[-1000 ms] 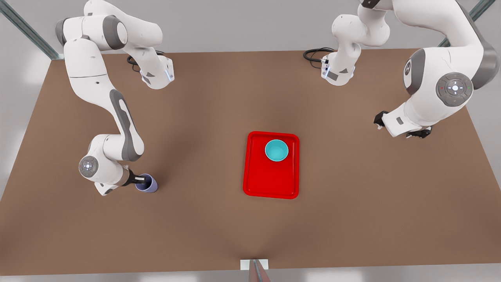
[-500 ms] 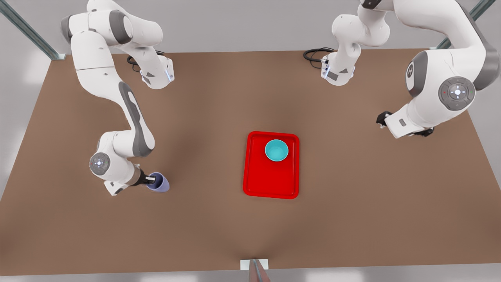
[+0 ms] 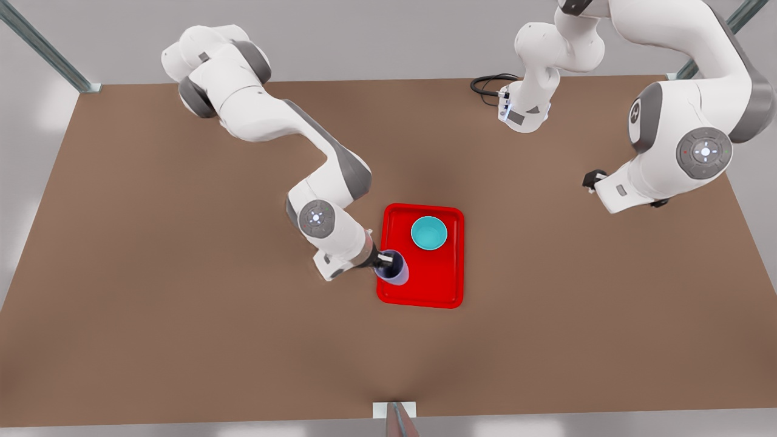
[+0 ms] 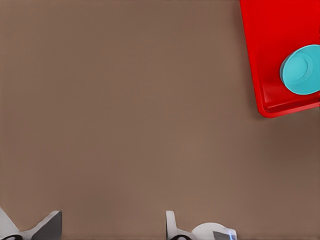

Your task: Place the bowl on the tray with the left arm and the cup on the tray with the right arm

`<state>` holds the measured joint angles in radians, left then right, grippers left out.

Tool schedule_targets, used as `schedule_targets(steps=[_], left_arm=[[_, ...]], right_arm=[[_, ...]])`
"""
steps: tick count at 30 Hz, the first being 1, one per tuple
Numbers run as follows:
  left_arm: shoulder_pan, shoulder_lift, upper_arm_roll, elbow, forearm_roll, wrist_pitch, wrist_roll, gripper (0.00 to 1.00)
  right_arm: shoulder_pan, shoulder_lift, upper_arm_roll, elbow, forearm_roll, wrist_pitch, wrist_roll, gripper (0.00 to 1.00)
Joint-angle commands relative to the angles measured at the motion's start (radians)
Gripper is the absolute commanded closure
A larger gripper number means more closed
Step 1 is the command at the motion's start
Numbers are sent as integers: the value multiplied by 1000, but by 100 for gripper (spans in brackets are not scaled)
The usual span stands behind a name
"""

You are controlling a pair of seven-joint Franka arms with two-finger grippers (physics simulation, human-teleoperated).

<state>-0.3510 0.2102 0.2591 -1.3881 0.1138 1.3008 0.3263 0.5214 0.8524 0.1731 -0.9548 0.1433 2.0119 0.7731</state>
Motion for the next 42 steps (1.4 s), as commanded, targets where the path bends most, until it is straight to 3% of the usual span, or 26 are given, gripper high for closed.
schedule_targets(steps=[1, 13, 14, 15, 16, 24, 26, 29, 32, 34, 35, 37, 42], left_arm=[[0, 1, 0, -2, 0, 0, 0, 0], [-2, 17, -8, 6, -11, -37, -13, 0], [-2, 17, -8, 6, -11, -38, -12, 0], [-2, 17, -8, 8, -6, -38, -12, 0], [-2, 17, -8, 8, -9, -38, -12, 0], [-3, 17, -9, 11, -16, -38, -13, 0], [-11, 17, -9, 12, -14, -38, -16, 0], [-14, 17, -9, 12, -14, -38, -16, 0], [-14, 18, -17, 18, -13, -38, -16, 0], [-14, 18, -17, 18, -13, -38, -18, 0], [-14, 18, -18, 18, -13, -38, -18, 0], [-14, 18, -18, 18, -13, -38, -18, 0], [-14, 18, -24, 18, -11, -38, -18, 0]], right_arm=[[0, 10, 2, 1, -5, 14, 2, 79], [78, 191, -6, 1, -88, 185, 0, 79], [78, 189, -4, 1, -85, 185, 0, 55], [78, 188, -6, 1, -85, 188, 0, 4], [80, 183, -6, 1, -87, 173, 2, 0], [78, 168, 2, 1, -79, 156, 2, 0], [57, 42, -7, -16, -87, 42, 3, 0], [-179, -392, -7, -432, -100, -31, -164, 0], [-374, -552, -18, -456, -108, -283, -308, 0], [-411, -722, -64, -642, -110, -312, -448, 0], [-426, -762, -129, -711, -108, -354, -606, 0], [-463, -783, -152, -713, -108, -420, -617, 0], [-486, -796, -150, -654, -103, -447, -624, 0]])
